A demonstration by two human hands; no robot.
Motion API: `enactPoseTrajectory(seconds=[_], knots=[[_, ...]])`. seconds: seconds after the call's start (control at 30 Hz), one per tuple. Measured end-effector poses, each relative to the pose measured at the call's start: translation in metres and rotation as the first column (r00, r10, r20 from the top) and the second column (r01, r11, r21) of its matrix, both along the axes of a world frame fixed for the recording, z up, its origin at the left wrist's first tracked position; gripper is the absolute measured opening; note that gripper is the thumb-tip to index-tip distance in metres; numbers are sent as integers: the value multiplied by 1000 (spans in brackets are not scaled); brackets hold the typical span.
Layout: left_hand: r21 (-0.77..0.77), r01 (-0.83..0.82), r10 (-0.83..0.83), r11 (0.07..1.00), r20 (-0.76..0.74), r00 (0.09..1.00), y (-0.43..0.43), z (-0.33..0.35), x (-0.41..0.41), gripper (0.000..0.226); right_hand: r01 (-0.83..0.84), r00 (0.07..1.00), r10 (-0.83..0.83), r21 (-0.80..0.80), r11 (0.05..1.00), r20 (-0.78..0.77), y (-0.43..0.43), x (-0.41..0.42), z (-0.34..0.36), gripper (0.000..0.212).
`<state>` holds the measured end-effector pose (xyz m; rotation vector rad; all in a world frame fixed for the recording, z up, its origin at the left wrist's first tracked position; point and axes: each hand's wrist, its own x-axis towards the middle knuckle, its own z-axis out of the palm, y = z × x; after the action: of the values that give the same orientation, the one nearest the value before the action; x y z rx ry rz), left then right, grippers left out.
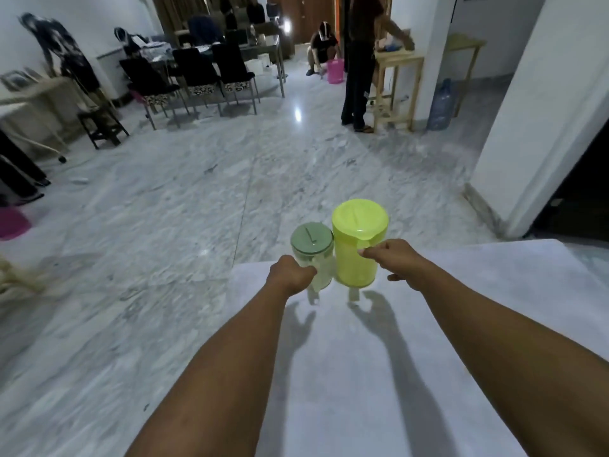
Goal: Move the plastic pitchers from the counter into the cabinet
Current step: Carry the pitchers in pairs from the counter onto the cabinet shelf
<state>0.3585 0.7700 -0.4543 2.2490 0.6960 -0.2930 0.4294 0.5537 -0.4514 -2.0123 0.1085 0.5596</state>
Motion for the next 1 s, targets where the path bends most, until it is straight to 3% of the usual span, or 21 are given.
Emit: enactPoseTrajectory(seconds=[0.07, 0.17, 0.33, 0.47, 0.57, 0.67, 0.83, 1.0], knots=[[3, -37, 37, 999, -38, 999, -3, -23, 16, 54, -21, 999, 21, 18, 1000, -42, 8, 20, -13, 48], [-26, -102, 101, 994, -65, 993, -11, -44, 34, 58, -22, 994, 28, 56, 998, -101, 19, 38, -27, 51], [-64, -171, 167, 983, -63, 984, -22, -51, 54, 51, -76, 991, 85, 91, 993, -99, 27, 48, -28, 23], [-125, -204, 201, 971, -35, 979, -24, -33, 57, 48, 0, 996, 8, 84, 996, -83, 19, 50, -13, 24], [-257, -236, 241, 937, -13, 970, -19, -9, 57, 49, 96, 994, -91, 93, 991, -57, 5, 45, 8, 25], [-367, -170, 191, 914, 23, 981, -19, 21, 44, 39, 153, 988, -152, 126, 980, -21, -14, 29, 36, 16], [-489, 17, 34, 872, 94, 995, -40, 75, -1, 43, 228, 971, -234, 107, 968, 46, -60, -38, 85, 21], [-551, 174, -95, 816, 169, 981, -91, 123, -58, 50, 389, 904, -418, 231, 892, 94, -126, -142, 135, 32]])
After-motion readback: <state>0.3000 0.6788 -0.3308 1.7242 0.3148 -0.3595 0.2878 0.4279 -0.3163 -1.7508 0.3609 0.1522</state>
